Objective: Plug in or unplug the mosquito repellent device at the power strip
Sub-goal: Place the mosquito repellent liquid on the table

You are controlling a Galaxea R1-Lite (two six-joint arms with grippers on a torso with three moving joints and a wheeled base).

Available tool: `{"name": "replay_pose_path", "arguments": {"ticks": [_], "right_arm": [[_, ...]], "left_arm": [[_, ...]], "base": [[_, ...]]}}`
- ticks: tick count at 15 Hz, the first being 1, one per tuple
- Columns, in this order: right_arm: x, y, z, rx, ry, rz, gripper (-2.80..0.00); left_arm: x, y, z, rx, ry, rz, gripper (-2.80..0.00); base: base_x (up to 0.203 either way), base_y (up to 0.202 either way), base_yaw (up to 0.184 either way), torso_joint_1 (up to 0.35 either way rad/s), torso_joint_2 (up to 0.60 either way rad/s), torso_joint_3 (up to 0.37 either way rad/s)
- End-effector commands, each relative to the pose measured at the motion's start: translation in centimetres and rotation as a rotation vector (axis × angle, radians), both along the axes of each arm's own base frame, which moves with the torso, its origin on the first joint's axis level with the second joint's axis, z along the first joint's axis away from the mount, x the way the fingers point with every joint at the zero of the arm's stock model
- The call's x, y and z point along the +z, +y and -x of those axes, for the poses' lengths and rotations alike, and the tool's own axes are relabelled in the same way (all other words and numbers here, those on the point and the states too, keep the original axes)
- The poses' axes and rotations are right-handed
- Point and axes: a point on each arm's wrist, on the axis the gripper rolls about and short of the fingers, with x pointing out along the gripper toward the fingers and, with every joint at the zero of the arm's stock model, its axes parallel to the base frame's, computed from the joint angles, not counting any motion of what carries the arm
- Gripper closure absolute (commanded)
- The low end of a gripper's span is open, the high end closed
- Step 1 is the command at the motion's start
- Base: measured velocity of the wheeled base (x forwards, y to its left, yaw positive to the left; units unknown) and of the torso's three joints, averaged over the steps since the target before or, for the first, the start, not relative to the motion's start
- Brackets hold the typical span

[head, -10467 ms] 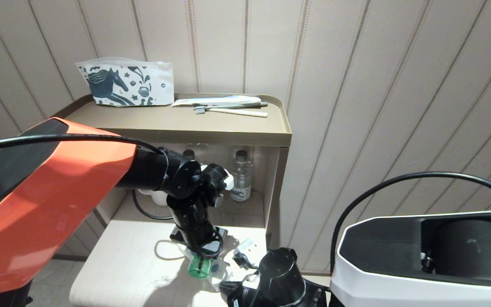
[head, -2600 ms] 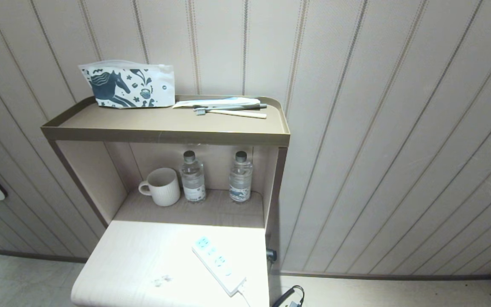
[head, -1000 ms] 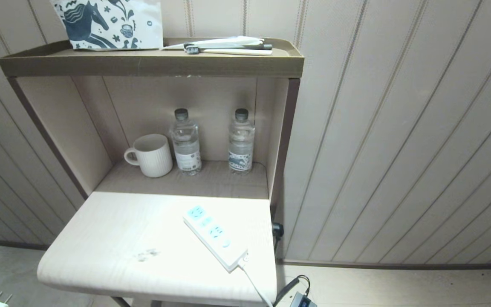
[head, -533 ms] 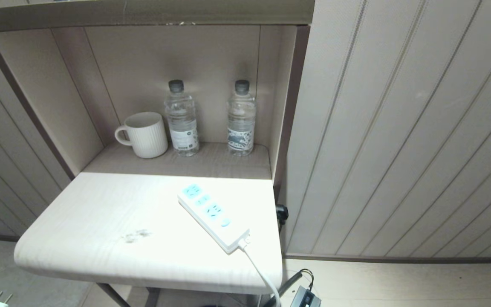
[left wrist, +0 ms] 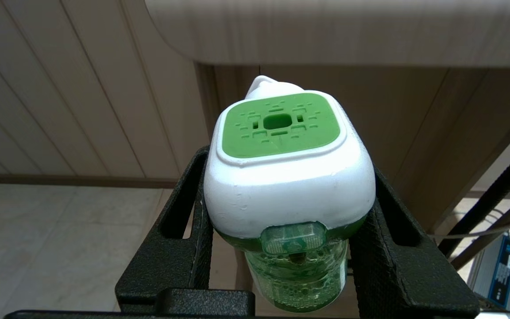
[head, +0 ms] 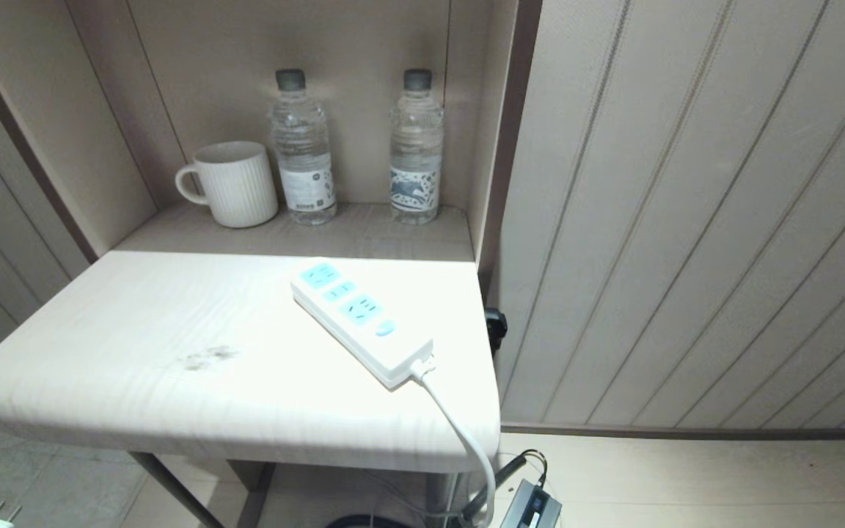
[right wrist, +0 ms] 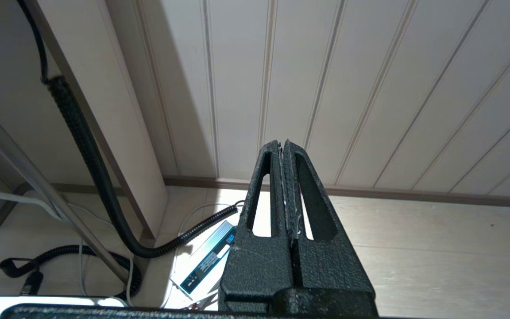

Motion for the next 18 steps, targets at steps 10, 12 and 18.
{"name": "replay_pose_path", "arguments": {"ticks": [10,12,18], "right_arm": [[0.0,0.0,0.0,0.001,0.002,0.002,0.00],[0.0,0.0,0.0,0.001,0.001,0.002,0.00],[0.0,0.0,0.0,0.001,0.001,0.002,0.00]], "left_arm": [[10.3,0.3,4.9,0.119,-0.439,0.017,0.00],[12.7,0.2,6.3,0.116,-0.417,0.012,0.00],[18.1,0.2,-5.1,0.091,-0.159,0.003,0.00]], "base": [[0.000,0.000,0.000,-0.043,0.17,0.126],[0.000,0.000,0.000,0.000,0.00,0.000],[0.000,0.000,0.000,0.000,0.00,0.000]]}}
